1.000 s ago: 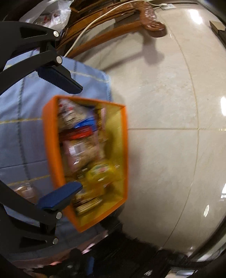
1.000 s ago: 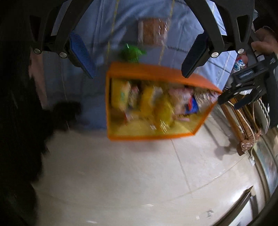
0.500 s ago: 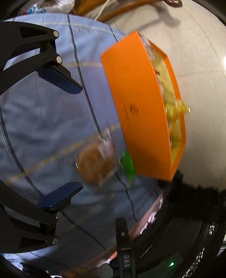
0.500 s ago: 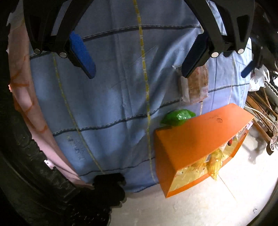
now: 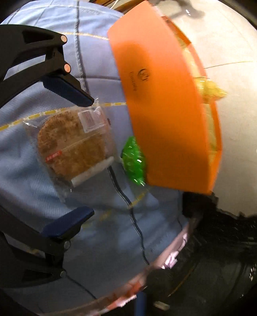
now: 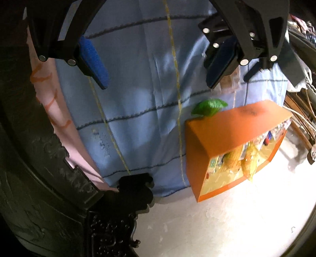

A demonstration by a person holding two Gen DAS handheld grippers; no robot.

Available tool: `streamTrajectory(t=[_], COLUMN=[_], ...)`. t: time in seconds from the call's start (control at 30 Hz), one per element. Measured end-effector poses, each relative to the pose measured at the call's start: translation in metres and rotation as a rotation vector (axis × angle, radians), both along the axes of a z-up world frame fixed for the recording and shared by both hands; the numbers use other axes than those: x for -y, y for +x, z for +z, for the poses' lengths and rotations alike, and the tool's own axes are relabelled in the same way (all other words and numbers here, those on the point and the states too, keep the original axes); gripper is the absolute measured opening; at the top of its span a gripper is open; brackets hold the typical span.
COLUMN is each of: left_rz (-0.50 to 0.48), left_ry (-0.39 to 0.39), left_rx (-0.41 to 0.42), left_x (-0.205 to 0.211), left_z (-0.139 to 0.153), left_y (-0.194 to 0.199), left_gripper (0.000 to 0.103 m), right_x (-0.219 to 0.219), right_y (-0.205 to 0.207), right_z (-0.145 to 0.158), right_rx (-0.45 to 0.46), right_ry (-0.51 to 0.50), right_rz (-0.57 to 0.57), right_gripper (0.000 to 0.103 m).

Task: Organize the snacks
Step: 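Move both open tools back toward the last snacks on the cloth, then grasp the green bag with the right tool while the left tool grasps the round flatbread pack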

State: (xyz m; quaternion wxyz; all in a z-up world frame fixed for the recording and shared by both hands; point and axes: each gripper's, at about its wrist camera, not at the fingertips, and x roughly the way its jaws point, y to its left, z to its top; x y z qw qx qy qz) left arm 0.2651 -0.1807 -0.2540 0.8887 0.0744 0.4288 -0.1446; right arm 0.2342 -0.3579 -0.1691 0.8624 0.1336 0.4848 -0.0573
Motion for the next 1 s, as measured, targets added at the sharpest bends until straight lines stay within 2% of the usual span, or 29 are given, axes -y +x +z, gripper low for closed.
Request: streamTrajectory(t=[0.03,0.07,0.1,0.27,0.47,0.67,0.77,1.0], left_rz=[0.013,0.026,0.024,0.017,0.028,0.041,0.075,0.078], left_ry=[0.0,-0.003,-0.013,-0.062,-0.056,-0.058,-0.061,-0.058], left_rx=[-0.011,0.004,0.009,0.025,0.043,0.045,0.045,0.043], left_x=[-0.002,-0.007,-0.01,-0.029,-0.049,-0.06,-0.066,-0.065], left_z=[-0.005,-0.007,-0.007,-0.007,-0.008,-0.007,-0.007,-0.008], left_y=[0.003,0.005,0.006,0.006,0.003,0.001,0.002,0.0], left_gripper=[0.081,0.075,0.073,0.072,0.072,0.072,0.072,0.073], right_x=[0.001,0.001,0.0,-0.016,-0.06,-0.095,-0.11,-0.131], right_y=[0.005,0.008,0.014,0.038,0.072,0.102,0.109,0.112], right_z=[0.001,0.001,0.0,-0.011,-0.034,-0.055,-0.066,-0.07], right_rx=[0.0,-0.004,-0.012,-0.041,-0.09,-0.135,-0.161,-0.156], right_ry=[-0.001,-0.003,-0.006,-0.008,-0.042,-0.061,-0.098,-0.167], right_rz=[0.001,0.006,0.013,0.067,0.195,0.241,0.267,0.307], right_gripper=[0.099,0.099,0.099,0.099,0.099,0.099,0.099,0.098])
